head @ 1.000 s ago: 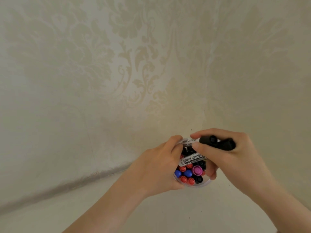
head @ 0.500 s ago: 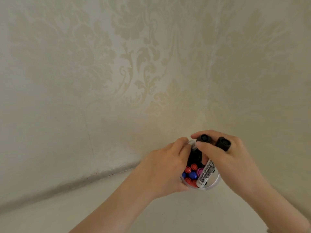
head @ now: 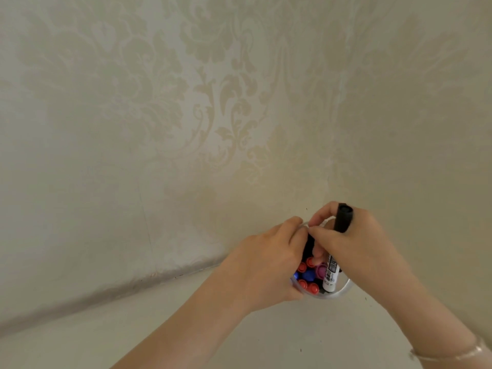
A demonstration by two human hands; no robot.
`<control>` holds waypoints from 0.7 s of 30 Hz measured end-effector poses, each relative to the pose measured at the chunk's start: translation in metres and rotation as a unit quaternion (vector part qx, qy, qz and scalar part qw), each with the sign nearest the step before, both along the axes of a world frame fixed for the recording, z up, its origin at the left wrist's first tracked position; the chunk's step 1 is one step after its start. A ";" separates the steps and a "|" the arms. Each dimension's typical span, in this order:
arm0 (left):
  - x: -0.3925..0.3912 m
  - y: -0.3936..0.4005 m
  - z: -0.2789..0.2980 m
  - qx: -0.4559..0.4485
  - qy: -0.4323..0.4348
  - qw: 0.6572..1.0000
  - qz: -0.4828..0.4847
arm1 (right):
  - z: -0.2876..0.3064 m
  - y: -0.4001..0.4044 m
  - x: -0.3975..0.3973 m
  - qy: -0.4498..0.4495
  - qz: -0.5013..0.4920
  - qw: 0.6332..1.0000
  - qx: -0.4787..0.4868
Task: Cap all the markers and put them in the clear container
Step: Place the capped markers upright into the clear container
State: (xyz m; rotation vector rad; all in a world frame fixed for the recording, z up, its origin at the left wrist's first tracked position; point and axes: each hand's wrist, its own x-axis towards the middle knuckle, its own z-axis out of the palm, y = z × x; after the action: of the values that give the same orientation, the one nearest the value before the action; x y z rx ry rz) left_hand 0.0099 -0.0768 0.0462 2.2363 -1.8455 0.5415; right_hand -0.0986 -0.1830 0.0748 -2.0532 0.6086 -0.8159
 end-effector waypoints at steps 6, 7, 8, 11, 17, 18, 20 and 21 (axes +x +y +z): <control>0.006 0.003 0.011 0.020 -0.001 0.999 0.037 | 0.011 -0.002 -0.008 -0.106 -0.048 0.993 -0.034; 0.006 0.003 0.012 0.027 0.007 0.999 0.035 | 0.013 -0.002 -0.010 -0.147 -0.046 0.988 -0.025; 0.006 0.003 0.013 0.030 0.014 0.999 0.032 | 0.014 -0.002 -0.011 -0.197 -0.042 0.979 -0.022; 0.007 0.003 0.010 0.033 0.011 0.999 0.026 | 0.011 0.000 -0.011 -0.297 -0.026 0.952 -0.065; 0.009 0.003 0.009 0.039 0.024 0.999 0.026 | -0.006 -0.002 -0.007 -0.334 -0.029 0.917 -0.217; 0.009 0.003 0.008 0.039 0.020 0.999 0.029 | -0.009 -0.003 -0.008 -0.348 -0.025 0.912 -0.217; 0.009 0.003 0.008 0.041 0.016 0.999 0.031 | -0.014 -0.006 -0.008 -0.362 -0.014 0.908 -0.210; 0.009 0.003 0.008 0.043 0.015 0.998 0.031 | -0.015 -0.007 -0.007 -0.359 -0.011 0.909 -0.212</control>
State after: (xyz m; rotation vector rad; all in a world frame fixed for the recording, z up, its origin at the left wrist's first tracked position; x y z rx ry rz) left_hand 0.0188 -0.0740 0.0543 2.3499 -1.8246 0.4437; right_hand -0.1051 -0.1900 0.0593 -1.9002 0.0323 -1.7212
